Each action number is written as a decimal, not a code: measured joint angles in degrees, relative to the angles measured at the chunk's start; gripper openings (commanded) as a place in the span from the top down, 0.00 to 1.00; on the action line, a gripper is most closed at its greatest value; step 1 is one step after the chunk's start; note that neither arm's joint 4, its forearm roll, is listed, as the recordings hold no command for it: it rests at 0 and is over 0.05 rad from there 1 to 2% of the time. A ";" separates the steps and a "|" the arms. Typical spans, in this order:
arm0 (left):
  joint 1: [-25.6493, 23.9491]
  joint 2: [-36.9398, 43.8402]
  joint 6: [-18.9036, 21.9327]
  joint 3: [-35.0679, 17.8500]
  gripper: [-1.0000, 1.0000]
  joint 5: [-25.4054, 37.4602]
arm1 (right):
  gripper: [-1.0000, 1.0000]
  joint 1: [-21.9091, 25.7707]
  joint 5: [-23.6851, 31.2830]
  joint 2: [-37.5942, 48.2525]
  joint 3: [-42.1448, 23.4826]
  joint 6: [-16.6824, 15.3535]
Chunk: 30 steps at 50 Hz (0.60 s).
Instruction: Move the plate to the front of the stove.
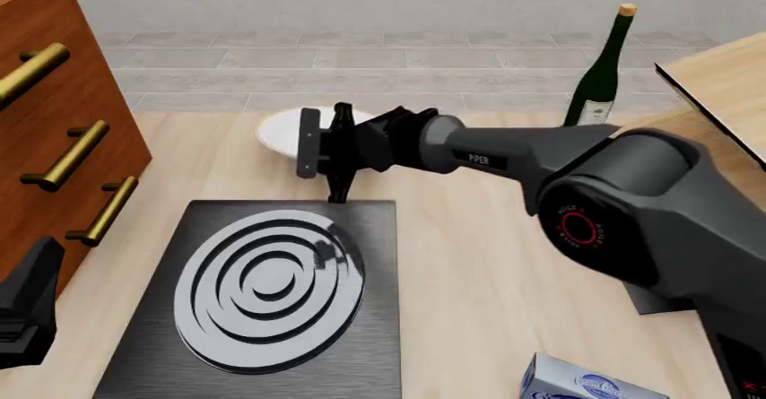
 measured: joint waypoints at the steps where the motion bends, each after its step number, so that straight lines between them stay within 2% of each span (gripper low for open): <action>1: 0.00 0.00 0.00 0.00 0.00 0.00 | 1.00 0.02 0.17 0.10 -0.15 0.06; 29: -0.60 -0.16 0.00 -0.01 0.00 0.14 | 1.00 0.12 2.60 1.57 -2.45 0.71; 30: -0.60 -0.17 -0.01 0.00 0.00 0.14 | 0.00 0.12 2.63 1.57 -2.47 0.70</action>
